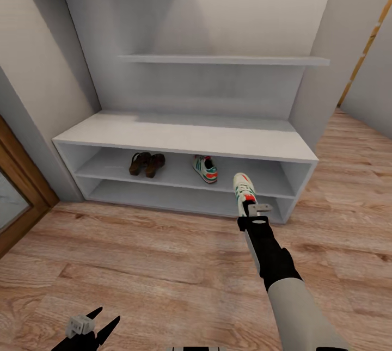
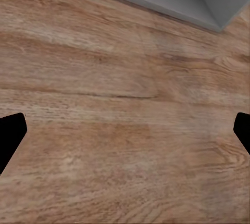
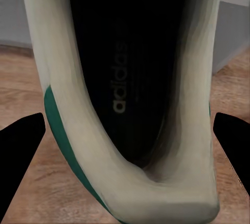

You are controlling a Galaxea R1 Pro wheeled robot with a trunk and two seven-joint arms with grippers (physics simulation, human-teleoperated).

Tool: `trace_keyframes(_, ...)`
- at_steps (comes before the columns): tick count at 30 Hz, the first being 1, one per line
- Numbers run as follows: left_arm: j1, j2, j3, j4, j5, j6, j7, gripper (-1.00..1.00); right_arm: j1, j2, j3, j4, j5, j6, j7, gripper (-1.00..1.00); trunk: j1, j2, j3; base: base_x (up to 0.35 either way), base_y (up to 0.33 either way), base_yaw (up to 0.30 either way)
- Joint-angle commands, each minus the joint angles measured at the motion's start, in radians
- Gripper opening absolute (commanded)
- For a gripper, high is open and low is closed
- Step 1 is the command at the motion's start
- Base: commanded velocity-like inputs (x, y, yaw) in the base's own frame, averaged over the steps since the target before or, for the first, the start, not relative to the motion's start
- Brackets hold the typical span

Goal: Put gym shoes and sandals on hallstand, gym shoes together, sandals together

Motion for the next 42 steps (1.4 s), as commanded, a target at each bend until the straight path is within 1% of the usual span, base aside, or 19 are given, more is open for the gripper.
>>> trace_keyframes(1, -0.001, 0.0, 0.002, 0.001, 0.0, -0.005, -0.004, 1.0, 0.0, 0.001, -0.002, -0.001, 0.004, 0.005, 0.0, -1.0, 0.0, 0.0, -0.001, 0.188, -0.126, 0.005)
trace_keyframes(9, 0.0, 0.0, 0.002, 0.001, 0.0, -0.006, -0.004, 1.0, 0.0, 0.001, -0.002, -0.003, 0.004, 0.005, 0.0, -1.0, 0.0, 0.0, -0.003, 0.224, -0.156, 0.129)
trace_keyframes(13, 0.001, 0.0, 0.002, 0.001, 0.001, -0.006, -0.004, 1.0, 0.0, 0.001, -0.003, -0.003, 0.004, 0.004, 0.0, -1.0, 0.0, 0.0, -0.004, 0.093, -0.055, 0.11)
trace_keyframes(18, 0.004, 0.0, 0.003, 0.001, 0.002, -0.007, -0.004, 1.0, 0.0, 0.001, -0.002, -0.003, 0.004, 0.004, 0.0, -1.0, 0.0, 0.0, -0.005, 0.015, -0.009, 0.018)
trace_keyframes(26, 0.007, -0.002, 0.003, 0.004, 0.002, -0.008, -0.003, 1.0, 0.001, 0.001, -0.003, -0.003, 0.004, 0.005, 0.0, -1.0, 0.0, 0.0, -0.005, 0.115, -0.123, 0.0)
trace_keyframes(33, 0.007, -0.002, 0.003, 0.004, 0.002, -0.008, -0.003, 1.0, 0.001, 0.001, -0.003, -0.004, 0.005, 0.005, 0.0, -1.0, 0.0, 0.0, -0.005, 0.036, -0.054, 0.0)
trace_keyframes(39, 0.007, -0.002, 0.004, 0.004, 0.002, -0.008, -0.003, 1.0, 0.001, 0.001, -0.003, -0.005, 0.005, 0.005, 0.0, -1.0, 0.0, 0.0, -0.005, 0.119, -0.175, 0.016)
trace_keyframes(42, 0.007, -0.002, 0.004, 0.004, 0.002, -0.008, -0.002, 1.0, 0.001, 0.001, -0.003, -0.006, 0.004, 0.005, 0.0, -1.0, 0.0, 0.0, -0.005, 0.166, -0.219, 0.164)
